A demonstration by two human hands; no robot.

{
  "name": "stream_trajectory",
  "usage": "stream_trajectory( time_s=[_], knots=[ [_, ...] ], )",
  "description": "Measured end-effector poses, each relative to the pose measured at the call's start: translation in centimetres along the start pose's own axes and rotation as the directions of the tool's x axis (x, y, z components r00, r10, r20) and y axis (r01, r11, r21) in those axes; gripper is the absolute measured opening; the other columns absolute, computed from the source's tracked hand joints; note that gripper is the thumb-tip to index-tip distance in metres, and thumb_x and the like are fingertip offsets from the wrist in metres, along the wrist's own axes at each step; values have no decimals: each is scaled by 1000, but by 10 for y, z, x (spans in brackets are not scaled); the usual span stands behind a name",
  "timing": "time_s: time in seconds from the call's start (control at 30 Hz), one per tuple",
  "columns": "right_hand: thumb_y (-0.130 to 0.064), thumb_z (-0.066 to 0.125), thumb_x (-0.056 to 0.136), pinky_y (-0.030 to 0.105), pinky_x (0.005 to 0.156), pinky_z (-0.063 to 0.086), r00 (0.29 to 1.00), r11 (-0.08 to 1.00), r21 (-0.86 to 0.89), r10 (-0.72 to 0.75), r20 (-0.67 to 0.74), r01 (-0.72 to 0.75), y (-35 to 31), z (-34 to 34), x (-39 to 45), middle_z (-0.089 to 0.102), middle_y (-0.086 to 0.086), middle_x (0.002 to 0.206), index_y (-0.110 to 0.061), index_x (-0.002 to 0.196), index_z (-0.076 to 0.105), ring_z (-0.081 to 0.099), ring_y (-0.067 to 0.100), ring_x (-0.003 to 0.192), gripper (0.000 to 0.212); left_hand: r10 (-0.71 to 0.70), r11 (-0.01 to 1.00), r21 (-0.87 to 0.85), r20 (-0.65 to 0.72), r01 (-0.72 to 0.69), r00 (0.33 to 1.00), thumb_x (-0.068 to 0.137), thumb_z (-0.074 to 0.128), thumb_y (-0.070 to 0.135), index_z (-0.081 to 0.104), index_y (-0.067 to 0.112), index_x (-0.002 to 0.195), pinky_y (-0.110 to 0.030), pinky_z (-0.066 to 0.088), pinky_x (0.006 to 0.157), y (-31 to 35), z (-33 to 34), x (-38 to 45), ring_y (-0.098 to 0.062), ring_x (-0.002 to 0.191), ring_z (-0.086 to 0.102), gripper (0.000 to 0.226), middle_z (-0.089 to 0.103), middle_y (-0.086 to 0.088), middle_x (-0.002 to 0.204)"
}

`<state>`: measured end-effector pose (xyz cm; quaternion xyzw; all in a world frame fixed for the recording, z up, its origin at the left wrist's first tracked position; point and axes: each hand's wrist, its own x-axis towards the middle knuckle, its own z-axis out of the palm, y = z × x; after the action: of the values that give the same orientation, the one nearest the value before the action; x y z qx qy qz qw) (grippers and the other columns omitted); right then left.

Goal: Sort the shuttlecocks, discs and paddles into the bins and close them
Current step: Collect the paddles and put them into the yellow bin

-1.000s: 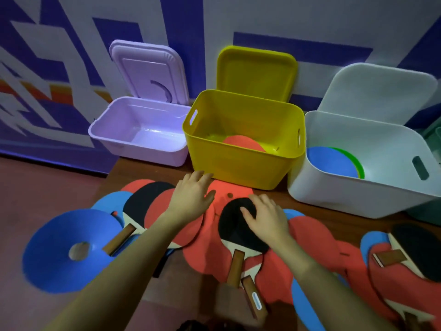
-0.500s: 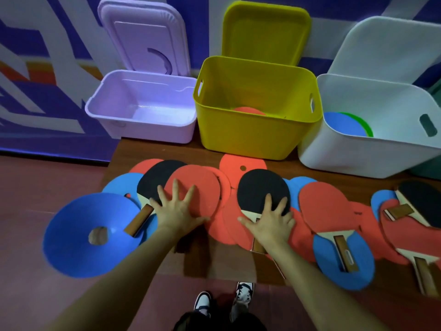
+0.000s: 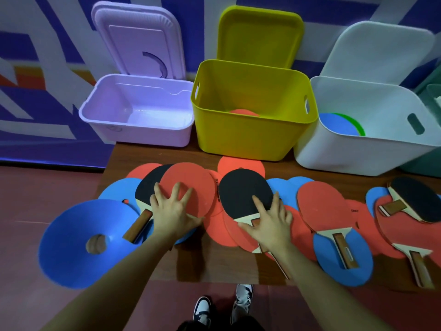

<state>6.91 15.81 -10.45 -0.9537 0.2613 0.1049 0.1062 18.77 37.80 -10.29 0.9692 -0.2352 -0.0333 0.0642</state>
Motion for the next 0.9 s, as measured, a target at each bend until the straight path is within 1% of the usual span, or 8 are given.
stream_trajectory(
  time_s=[0.07, 0.13, 0.23, 0.3, 0.47, 0.6, 0.7, 0.9],
  knots=[
    [-87, 46, 62, 49, 109, 16, 993, 994, 9, 111, 35, -112, -13, -2, 2, 1, 26, 153, -39, 147, 8, 17, 40, 139, 104, -30, 999, -17, 9, 31, 999, 50, 78, 65, 58, 20, 126, -66, 32, 91, -3, 1, 3, -65, 119, 29, 90, 50, -15, 132],
    [-88, 48, 59, 48, 110, 16, 987, 987, 20, 157, 37, -158, -27, 0, 4, 1, 29, 151, -37, 147, 5, 18, 42, 137, 111, -55, 998, -4, 38, 55, 998, 55, 71, 70, 50, 25, 134, -64, 30, 96, -3, -1, 3, -61, 125, 23, 93, 42, -11, 141],
    [-85, 52, 59, 48, 111, 14, 984, 981, 87, 176, 8, -176, -37, 4, 8, 0, 30, 151, -38, 147, 9, 12, 43, 138, 109, -122, 992, 38, 161, 117, 979, 67, 47, 82, 16, 40, 146, -58, 21, 105, -4, 2, 2, -51, 136, 6, 95, 12, 0, 156],
    [-82, 54, 62, 48, 111, 13, 986, 978, 127, 166, -13, -163, -34, 8, 7, 1, 29, 151, -40, 146, 15, 11, 42, 138, 102, -142, 990, 22, 184, 141, 973, 68, 40, 85, 8, 43, 147, -58, 21, 105, -5, 4, 0, -49, 137, 4, 95, 6, 4, 157],
    [-80, 55, 64, 47, 110, 13, 993, 982, 171, 97, -68, -84, -24, 3, 1, 9, 26, 152, -40, 143, 27, 16, 39, 137, 93, -103, 994, -31, 76, 106, 992, 59, 34, 86, 36, 37, 141, -56, 27, 102, -8, 1, -1, -51, 132, 19, 96, 31, 2, 149],
    [-84, 51, 59, 46, 111, 11, 991, 972, 236, 56, -124, -25, -21, -6, -12, 10, 21, 154, -41, 141, 32, 14, 35, 140, 96, -25, 999, -48, -71, 22, 997, 59, 33, 84, 57, 28, 127, -59, 38, 89, -10, -9, -6, -56, 121, 36, 92, 54, -5, 129],
    [-89, 39, 51, 48, 111, 15, 975, 950, 313, 50, -215, 20, -24, -17, -19, 15, 17, 154, -41, 139, 37, 20, 33, 140, 100, -12, 996, -84, -171, -2, 985, 58, 39, 81, 63, 25, 120, -61, 41, 83, -8, -29, -5, -58, 115, 40, 86, 58, -6, 120],
    [-82, 49, 55, 51, 108, 19, 900, 913, 377, 26, -435, 156, -37, -58, -30, 23, 14, 153, -36, 135, 46, 26, 34, 137, 92, 32, 990, -117, -341, -76, 940, 58, 45, 79, 63, 25, 120, -60, 45, 78, -7, -76, 6, -58, 118, 37, 84, 57, -6, 120]
  ],
)
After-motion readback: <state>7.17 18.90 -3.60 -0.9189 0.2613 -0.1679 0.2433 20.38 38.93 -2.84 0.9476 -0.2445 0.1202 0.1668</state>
